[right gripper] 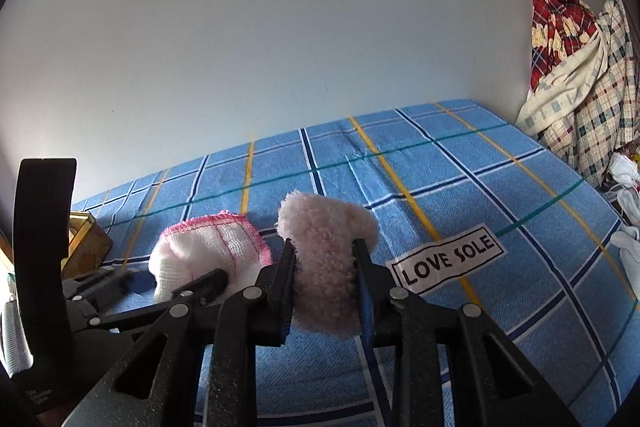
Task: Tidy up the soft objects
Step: 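Grasp the white pink-edged cloth with the left gripper while the right grasps the pink fluffy ball, then carry the white cloth with the left gripper while the right carries the pink ball toward the tray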
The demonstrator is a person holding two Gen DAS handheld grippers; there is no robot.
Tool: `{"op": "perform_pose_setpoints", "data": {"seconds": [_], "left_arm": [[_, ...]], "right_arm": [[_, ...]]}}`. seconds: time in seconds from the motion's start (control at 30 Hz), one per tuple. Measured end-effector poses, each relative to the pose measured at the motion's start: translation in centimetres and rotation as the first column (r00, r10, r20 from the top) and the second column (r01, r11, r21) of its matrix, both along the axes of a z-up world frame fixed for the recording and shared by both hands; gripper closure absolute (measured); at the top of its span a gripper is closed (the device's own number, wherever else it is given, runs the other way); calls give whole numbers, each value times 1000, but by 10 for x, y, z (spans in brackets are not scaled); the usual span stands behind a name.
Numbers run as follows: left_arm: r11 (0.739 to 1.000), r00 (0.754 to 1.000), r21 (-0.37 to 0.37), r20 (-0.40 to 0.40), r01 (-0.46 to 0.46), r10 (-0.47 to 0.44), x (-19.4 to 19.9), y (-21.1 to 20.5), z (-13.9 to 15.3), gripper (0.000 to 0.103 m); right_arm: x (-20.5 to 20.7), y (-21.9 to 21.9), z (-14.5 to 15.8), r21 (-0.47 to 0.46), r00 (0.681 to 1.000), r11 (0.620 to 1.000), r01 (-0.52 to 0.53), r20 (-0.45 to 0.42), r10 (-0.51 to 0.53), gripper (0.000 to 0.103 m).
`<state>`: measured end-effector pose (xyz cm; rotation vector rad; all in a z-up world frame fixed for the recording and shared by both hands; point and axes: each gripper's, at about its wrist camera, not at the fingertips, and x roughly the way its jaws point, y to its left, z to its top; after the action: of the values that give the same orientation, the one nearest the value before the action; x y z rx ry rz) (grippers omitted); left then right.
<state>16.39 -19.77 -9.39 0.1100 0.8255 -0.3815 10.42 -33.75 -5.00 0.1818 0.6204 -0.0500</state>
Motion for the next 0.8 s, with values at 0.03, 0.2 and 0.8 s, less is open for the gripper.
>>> {"op": "perform_pose_setpoints", "data": {"seconds": [0.03,0.2,0.8], "left_arm": [[1000,1000,0,6,5,-5,-3,-1,1,84],[1000,999,-8,36,1,-1,-15,8,5,90],[992,970,-81,213,-97,113,-82,91,57,90]], "right_arm": [[-1,1,1,-3,1000,1000,-2,7,2,75],[-8,7,7,-27,998,999,-20,63,22,75],[-28,41,16,-77,978,990,-117,162,128,75]]}}
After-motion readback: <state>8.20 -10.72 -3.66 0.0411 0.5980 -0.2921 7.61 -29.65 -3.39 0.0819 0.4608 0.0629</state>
